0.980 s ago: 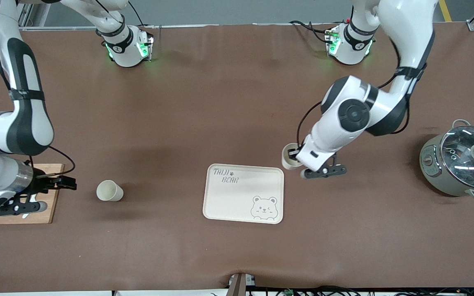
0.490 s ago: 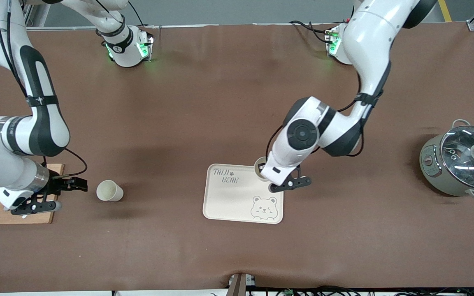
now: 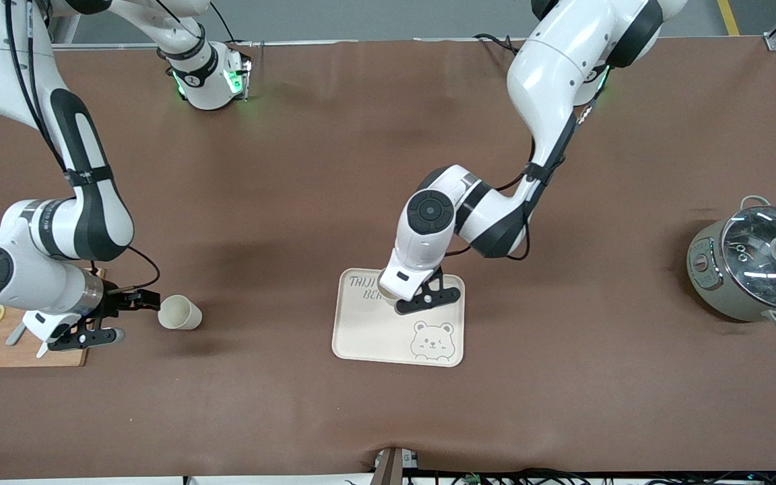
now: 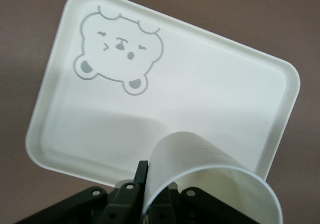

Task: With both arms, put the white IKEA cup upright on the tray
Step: 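Release the left gripper's cup on the tray while the right gripper grasps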

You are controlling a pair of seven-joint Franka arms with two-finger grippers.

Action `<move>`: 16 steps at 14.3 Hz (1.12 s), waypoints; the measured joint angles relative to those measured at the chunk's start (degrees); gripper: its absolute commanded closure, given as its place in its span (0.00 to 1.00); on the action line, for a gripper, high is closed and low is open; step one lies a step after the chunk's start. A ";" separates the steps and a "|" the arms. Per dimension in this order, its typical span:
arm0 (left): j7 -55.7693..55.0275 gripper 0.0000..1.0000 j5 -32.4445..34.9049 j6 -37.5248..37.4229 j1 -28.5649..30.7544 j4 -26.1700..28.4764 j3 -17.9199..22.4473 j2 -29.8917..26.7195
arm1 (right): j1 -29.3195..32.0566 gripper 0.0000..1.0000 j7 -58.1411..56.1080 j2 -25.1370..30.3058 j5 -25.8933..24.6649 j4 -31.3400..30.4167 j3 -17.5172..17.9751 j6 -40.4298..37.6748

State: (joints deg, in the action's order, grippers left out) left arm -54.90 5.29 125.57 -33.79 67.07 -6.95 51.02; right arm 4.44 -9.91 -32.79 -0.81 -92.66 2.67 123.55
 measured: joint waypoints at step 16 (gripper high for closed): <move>-2.24 1.00 0.00 8.24 -3.22 -2.13 0.25 7.58 | -0.82 0.00 -0.12 -4.27 0.00 -3.52 0.03 10.09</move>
State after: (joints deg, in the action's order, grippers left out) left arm -57.15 5.29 133.81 -37.01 64.93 -6.70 58.60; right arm 3.62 -10.03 -37.06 -0.81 -96.18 2.70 133.64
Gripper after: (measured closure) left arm 0.965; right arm 0.000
